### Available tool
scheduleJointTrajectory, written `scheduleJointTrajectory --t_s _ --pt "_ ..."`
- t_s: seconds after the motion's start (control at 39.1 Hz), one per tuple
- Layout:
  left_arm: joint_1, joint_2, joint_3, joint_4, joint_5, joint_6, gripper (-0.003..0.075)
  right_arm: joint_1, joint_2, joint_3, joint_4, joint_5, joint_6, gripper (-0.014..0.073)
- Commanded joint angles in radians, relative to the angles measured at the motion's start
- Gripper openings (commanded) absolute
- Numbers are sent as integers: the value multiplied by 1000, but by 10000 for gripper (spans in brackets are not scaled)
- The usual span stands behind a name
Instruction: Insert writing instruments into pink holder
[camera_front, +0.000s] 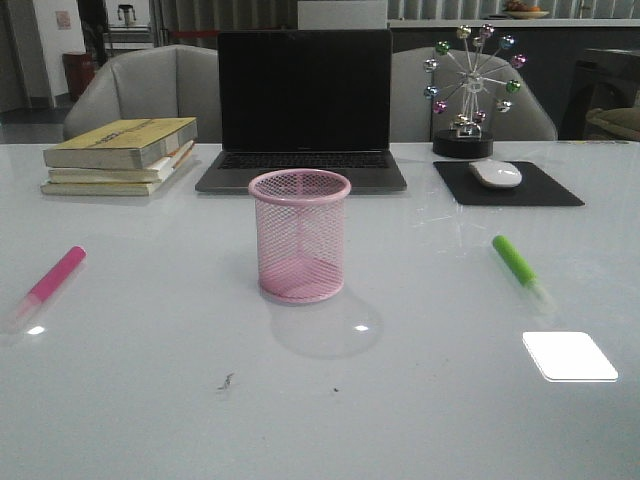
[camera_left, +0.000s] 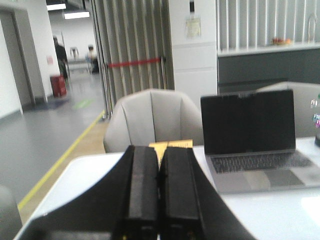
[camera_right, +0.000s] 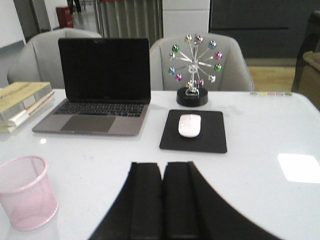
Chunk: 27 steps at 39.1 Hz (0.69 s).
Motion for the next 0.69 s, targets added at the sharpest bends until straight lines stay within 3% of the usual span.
scheduleJointTrajectory --t_s 0.0,0.36,0.61,0.66 --pt "-2 121 -82 1 -74 -8 99 -7 102 -63 -1 -94 -8 58" --pt "-2 412 -152 -1 -85 -8 104 -4 343 -88 -1 -124 -8 59" --pt "-2 435 -152 -1 -100 -8 106 -4 364 -88 -1 -154 -8 59" --pt "-2 435 -152 -1 -100 -8 139 -4 364 -88 -1 -154 -8 59"
